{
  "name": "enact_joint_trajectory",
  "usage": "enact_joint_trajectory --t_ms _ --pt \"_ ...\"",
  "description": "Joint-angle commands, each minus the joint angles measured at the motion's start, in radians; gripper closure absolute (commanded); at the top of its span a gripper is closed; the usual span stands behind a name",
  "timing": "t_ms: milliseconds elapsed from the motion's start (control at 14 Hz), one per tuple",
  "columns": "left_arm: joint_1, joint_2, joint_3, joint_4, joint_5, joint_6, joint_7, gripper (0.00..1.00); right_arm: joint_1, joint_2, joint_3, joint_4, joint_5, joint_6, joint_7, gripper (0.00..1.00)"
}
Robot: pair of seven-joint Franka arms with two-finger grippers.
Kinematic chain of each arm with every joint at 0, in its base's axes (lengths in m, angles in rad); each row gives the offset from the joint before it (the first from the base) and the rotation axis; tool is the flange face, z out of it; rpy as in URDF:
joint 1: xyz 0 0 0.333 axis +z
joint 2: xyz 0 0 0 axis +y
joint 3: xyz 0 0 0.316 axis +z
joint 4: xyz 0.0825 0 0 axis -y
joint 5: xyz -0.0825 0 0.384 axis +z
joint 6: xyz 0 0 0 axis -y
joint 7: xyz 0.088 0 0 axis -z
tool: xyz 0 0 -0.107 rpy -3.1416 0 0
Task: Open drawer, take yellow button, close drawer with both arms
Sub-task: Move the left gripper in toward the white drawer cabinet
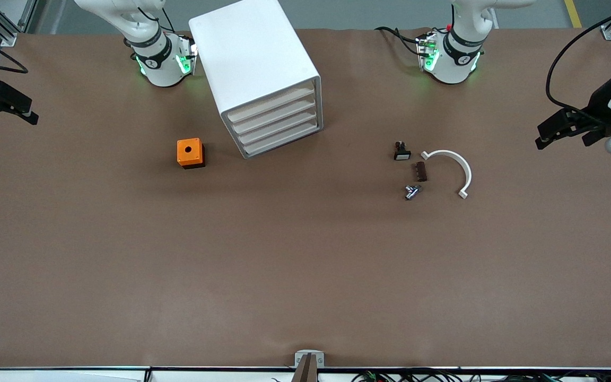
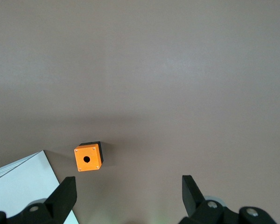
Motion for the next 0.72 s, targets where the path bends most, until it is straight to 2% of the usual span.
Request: enact_joint_trajectory --t_ms 0,645 --pt "0.004 0.012 -0.001 0.028 0.014 -0.021 0.019 0.0 -0.011 -0.024 0.006 -0.017 0.014 -0.003 0.004 0.0" --pt "0.007 0.073 0.001 0.034 0.023 -0.021 0.01 0.0 -0.011 -0.024 0.005 -0.018 0.014 -0.003 0.003 0.0"
